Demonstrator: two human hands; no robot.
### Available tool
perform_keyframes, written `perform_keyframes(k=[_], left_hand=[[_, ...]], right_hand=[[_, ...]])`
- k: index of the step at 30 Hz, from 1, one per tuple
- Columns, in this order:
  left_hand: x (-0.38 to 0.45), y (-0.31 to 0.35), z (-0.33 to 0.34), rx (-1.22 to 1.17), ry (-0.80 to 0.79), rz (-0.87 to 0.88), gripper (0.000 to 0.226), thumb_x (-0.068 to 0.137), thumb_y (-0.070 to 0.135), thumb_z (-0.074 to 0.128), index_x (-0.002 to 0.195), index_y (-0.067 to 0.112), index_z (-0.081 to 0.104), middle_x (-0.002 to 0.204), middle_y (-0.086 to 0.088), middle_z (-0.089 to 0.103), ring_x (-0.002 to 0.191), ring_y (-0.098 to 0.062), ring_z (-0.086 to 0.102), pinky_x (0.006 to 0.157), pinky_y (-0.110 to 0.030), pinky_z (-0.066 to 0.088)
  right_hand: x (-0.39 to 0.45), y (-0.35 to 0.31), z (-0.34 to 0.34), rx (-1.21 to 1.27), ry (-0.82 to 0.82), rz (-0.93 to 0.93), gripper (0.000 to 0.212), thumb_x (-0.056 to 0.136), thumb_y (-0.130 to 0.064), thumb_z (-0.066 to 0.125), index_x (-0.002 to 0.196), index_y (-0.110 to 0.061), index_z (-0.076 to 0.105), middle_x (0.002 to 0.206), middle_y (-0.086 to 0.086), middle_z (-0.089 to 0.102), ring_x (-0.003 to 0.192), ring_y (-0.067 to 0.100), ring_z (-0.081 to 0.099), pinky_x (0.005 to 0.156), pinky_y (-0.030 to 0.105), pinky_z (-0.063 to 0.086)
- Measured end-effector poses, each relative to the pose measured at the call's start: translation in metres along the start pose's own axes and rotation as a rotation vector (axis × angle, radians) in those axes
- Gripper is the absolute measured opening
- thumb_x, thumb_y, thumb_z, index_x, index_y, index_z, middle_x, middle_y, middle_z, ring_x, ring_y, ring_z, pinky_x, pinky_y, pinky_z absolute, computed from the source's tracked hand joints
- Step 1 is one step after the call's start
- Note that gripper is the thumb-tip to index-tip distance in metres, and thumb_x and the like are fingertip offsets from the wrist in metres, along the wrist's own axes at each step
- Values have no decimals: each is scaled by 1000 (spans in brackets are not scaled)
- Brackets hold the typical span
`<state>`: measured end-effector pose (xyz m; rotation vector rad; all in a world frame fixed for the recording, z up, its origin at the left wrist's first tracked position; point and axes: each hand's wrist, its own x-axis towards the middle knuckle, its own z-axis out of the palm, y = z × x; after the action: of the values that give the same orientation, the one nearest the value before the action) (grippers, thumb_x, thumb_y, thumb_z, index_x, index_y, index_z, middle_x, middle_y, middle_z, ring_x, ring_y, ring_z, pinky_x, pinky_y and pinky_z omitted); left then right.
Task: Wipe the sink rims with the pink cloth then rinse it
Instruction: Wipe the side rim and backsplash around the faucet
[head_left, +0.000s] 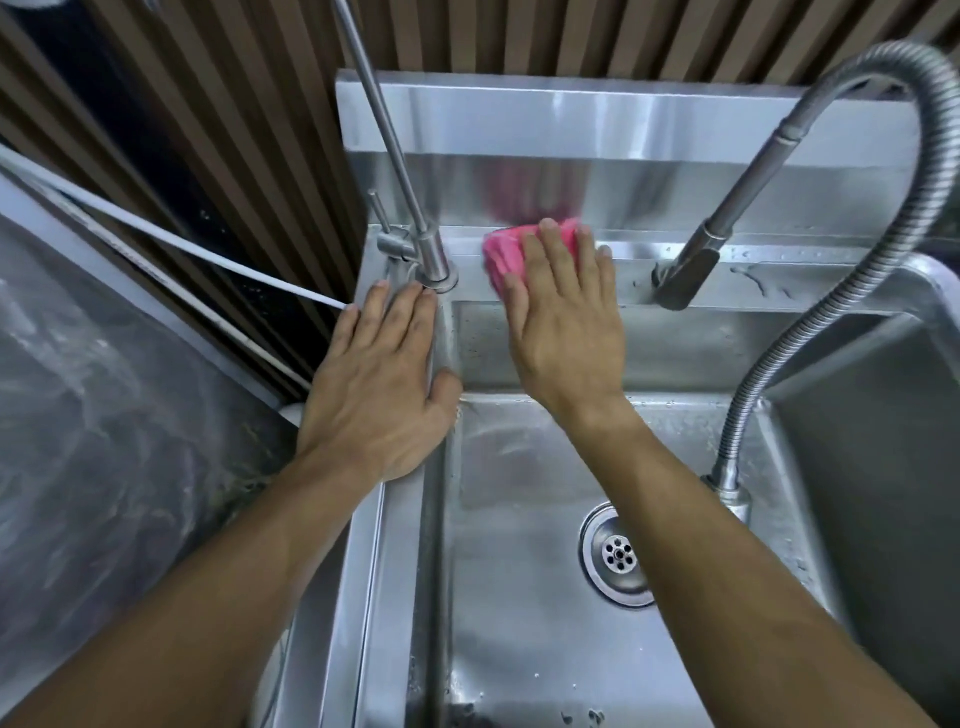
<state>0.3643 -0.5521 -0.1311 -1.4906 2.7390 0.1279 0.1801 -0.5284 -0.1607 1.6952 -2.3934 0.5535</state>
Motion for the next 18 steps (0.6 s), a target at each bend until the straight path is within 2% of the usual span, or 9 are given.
perform_keyframes(k=[3,7,8,11,14,16,18], left_hand=[[-1,0,0,-3,-4,3,82,94,52,15,166,15,2,175,0,0,160,-20,-8,130,-41,-3],[0,0,0,2,5,-3,82,95,52,17,166,15,1,175,0,-2,160,-20,-9,130,-41,-3],[0,0,1,-7,8,-9,81,97,51,19,166,15,-1,175,-1,-4,160,-19,-9,130,-40,-4],[0,1,1,-44,8,-20,82,97,48,24,166,14,-6,174,-3,-8,160,-19,-10,130,-37,-7],[-1,1,-1,-2,16,-8,81,92,46,17,167,16,6,175,-1,3,161,-22,-4,130,-39,-4],[-1,1,-2,-11,15,-11,81,92,46,16,167,16,8,175,1,5,161,-22,-3,130,-39,-3],[-1,1,-2,-37,10,-12,81,92,47,16,167,16,7,175,1,3,161,-21,-4,130,-39,-4]], right_hand=[[0,12,-5,-6,51,232,55,113,-31,26,159,-1,33,168,16,29,160,34,15,131,40,1],[8,-25,-1,93,79,397,57,111,-28,27,161,-2,28,171,15,22,160,34,13,131,45,5],[8,-36,1,132,68,359,56,111,-28,29,161,-3,29,171,14,22,160,33,13,131,45,6],[3,-56,5,210,-47,46,54,110,-27,35,161,-9,33,171,9,25,161,29,14,131,39,4],[7,-31,-3,176,-124,-153,52,113,-34,33,161,-15,36,170,5,30,160,25,17,130,38,11],[6,-5,-9,138,-124,-125,51,113,-38,29,160,-21,37,169,3,31,160,24,18,131,40,14],[4,15,-15,128,-76,40,53,112,-36,28,161,-17,36,170,5,29,160,25,17,131,40,13]])
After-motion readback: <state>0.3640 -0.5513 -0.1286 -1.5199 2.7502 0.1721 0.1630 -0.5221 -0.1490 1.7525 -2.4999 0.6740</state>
